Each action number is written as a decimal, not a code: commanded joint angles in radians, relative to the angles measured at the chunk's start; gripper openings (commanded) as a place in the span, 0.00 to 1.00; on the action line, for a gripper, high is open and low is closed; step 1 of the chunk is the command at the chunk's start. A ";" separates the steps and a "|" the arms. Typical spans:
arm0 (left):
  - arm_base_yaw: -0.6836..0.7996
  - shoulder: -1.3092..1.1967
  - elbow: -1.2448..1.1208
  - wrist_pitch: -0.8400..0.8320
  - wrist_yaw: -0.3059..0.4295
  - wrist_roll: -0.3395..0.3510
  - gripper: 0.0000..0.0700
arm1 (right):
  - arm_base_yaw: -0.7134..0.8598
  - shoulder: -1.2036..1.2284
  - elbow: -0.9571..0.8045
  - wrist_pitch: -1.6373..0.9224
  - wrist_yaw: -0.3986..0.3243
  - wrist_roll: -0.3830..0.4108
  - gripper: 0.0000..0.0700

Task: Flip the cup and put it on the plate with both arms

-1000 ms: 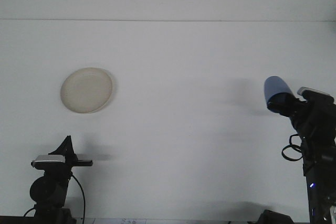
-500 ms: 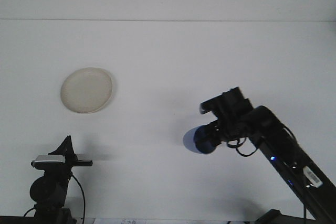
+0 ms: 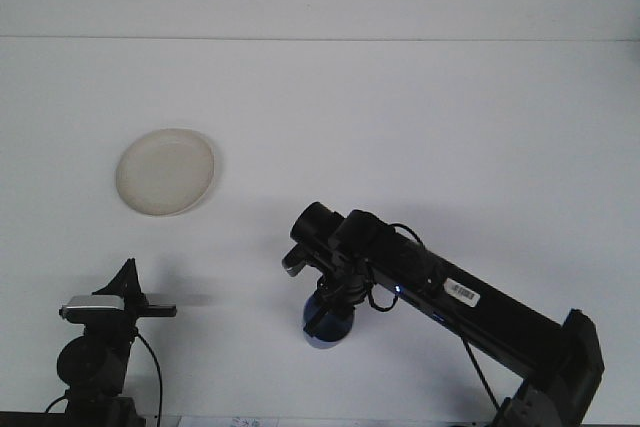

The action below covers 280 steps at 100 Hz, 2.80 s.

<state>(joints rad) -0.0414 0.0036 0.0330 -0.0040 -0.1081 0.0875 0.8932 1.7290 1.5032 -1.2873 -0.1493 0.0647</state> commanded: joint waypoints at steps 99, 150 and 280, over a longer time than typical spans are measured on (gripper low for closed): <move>0.001 -0.001 -0.019 0.011 -0.004 0.001 0.02 | -0.006 -0.212 0.127 0.049 0.138 -0.069 0.70; 0.001 -0.001 -0.019 0.011 -0.004 0.001 0.02 | -0.010 -1.164 -0.558 0.686 0.387 -0.075 0.70; -0.044 0.588 0.918 -0.550 0.496 -0.226 0.82 | -0.010 -1.598 -0.922 0.792 0.387 -0.088 0.70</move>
<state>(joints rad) -0.0650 0.5354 0.8768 -0.5182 0.3088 -0.1684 0.8711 0.1295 0.5777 -0.5041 0.2379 -0.0208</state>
